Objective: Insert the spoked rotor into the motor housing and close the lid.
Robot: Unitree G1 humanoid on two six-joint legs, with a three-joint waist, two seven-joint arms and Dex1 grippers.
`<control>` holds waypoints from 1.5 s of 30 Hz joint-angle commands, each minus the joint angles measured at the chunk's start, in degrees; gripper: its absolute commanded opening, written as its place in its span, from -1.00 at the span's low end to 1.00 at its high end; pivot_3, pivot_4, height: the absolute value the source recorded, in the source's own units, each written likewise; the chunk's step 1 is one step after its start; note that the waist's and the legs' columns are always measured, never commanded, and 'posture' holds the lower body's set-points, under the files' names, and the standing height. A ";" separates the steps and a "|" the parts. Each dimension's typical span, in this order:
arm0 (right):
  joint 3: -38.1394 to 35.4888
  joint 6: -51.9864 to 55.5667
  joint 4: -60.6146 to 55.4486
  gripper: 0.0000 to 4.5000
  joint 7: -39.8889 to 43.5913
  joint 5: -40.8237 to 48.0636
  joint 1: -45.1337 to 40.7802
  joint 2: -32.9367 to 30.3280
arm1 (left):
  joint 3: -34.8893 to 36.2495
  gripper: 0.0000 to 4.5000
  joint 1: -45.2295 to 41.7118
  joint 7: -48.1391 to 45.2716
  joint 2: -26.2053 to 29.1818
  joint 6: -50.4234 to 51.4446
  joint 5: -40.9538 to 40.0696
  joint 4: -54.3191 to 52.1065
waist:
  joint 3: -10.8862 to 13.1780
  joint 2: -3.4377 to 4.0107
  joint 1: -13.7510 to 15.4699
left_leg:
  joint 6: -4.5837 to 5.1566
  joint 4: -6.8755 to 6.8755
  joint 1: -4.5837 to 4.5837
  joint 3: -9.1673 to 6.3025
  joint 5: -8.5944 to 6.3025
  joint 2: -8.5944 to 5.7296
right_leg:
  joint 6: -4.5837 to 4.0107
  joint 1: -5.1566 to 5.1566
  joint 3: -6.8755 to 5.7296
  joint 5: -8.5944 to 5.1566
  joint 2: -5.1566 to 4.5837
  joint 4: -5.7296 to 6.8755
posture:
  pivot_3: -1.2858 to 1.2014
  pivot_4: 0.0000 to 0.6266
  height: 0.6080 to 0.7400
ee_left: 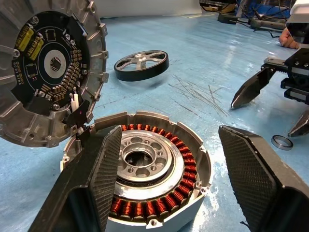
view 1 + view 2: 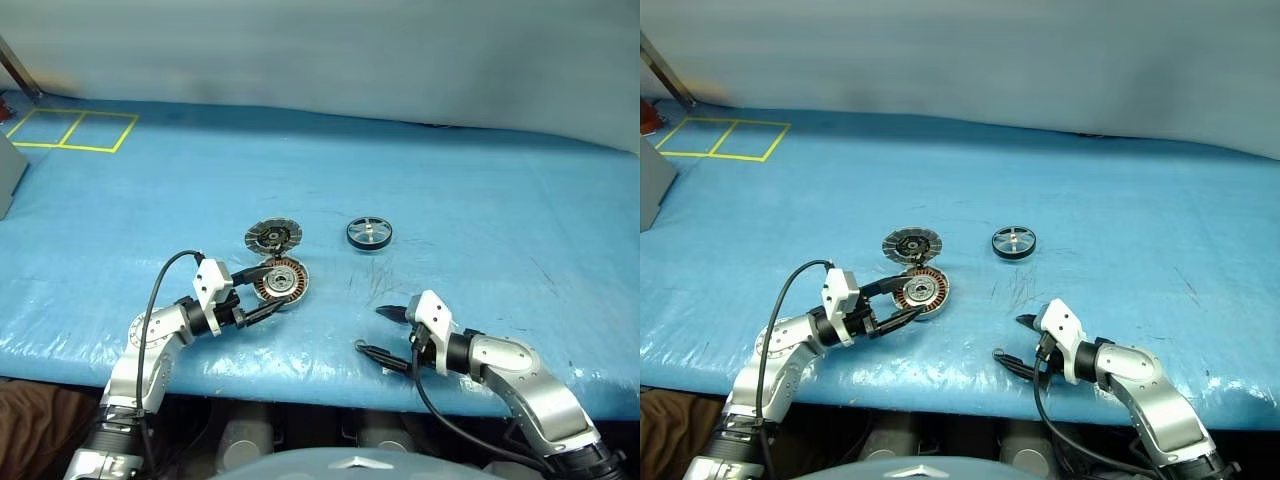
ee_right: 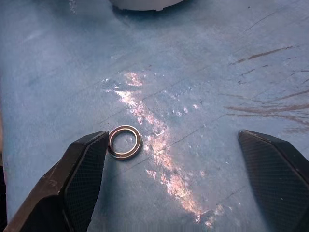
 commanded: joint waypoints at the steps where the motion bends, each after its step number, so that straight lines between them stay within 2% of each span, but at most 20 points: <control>1: 1.39 -3.51 -0.32 1.00 1.88 -1.43 0.47 -0.64 | 0.23 0.51 -0.60 -0.12 0.13 -0.08 -0.65 -1.50 | -0.01 -0.01 0.05 | 0.00 0.00 0.00 -0.02 0.00 0.00 | 0.00 0.00 -0.01 0.00 0.00 0.00 | 0.03 -0.52 1.00; 11: 3.25 -8.53 2.84 1.00 1.15 -5.33 0.89 0.05 | 0.25 0.51 -0.74 -0.09 0.05 -0.03 -0.63 -1.39 | -0.02 -0.04 0.11 | 0.00 0.03 0.02 -0.03 0.01 0.00 | 0.00 0.03 -0.03 0.00 0.01 0.00 | 0.03 -0.52 1.00; 14: 3.21 -8.71 3.71 0.73 0.69 -5.61 0.77 0.66 | 0.25 0.52 -0.74 -0.02 0.02 -0.01 -0.63 -1.44 | -0.02 -0.04 0.08 | 0.00 0.02 0.03 -0.04 0.01 0.01 | 0.00 0.03 -0.02 0.00 0.02 0.01 | 0.03 -0.52 1.00; 22: 3.64 -10.24 4.70 -0.41 0.04 -7.16 0.18 0.81 | 0.49 0.52 -0.54 0.00 0.12 0.07 -0.84 -1.66 | -0.03 -0.06 0.20 | -0.01 0.03 0.04 -0.04 0.00 0.00 | 0.00 0.05 -0.02 0.00 0.01 0.01 | 0.03 -0.52 1.00; 25: 3.48 -9.86 5.12 -0.41 -0.51 -6.93 -0.06 1.16 | 0.48 0.52 -0.36 -0.08 0.17 0.25 -1.00 -1.91 | -0.04 -0.06 0.21 | -0.01 0.03 0.04 -0.04 0.00 0.01 | 0.00 0.05 -0.02 0.00 0.01 0.01 | 0.03 -0.52 1.00; 26: 3.35 -9.72 5.24 -0.57 -0.83 -6.93 -0.12 1.30 | 0.49 0.52 -0.28 -0.13 0.21 0.29 -1.06 -2.01 | -0.04 -0.06 0.22 | -0.01 0.03 0.05 -0.04 0.00 0.01 | 0.00 0.05 -0.02 0.00 0.01 0.01 | 0.03 -0.52 1.00; 28: 2.85 -9.60 5.55 -0.70 -1.19 -6.30 -0.35 1.91 | 0.56 0.52 -0.13 -0.22 0.30 0.32 -1.18 -2.19 | -0.04 -0.08 0.21 | -0.01 0.03 0.05 -0.04 0.01 0.00 | 0.00 0.05 -0.02 0.00 0.02 0.01 | 0.03 -0.52 1.00; 39: -1.50 -8.58 4.45 -0.70 -2.54 -0.45 -4.41 6.66 | 0.68 0.52 1.93 -3.93 2.29 0.21 -3.30 -4.92 | -0.04 -0.07 0.12 | -0.10 0.02 0.01 -0.04 -0.03 0.01 | 0.00 0.01 -0.01 0.00 0.01 0.02 | 0.03 -0.52 1.00; 45: 0.14 -8.34 3.68 -0.70 -3.13 -0.52 -10.40 9.23 | 0.57 0.52 1.97 -4.80 3.26 -0.86 -2.40 -4.51 | -0.03 -0.06 -0.01 | -0.07 0.03 0.03 -0.04 -0.01 0.01 | 0.00 0.02 -0.01 0.00 0.03 0.03 | 0.03 -0.52 1.00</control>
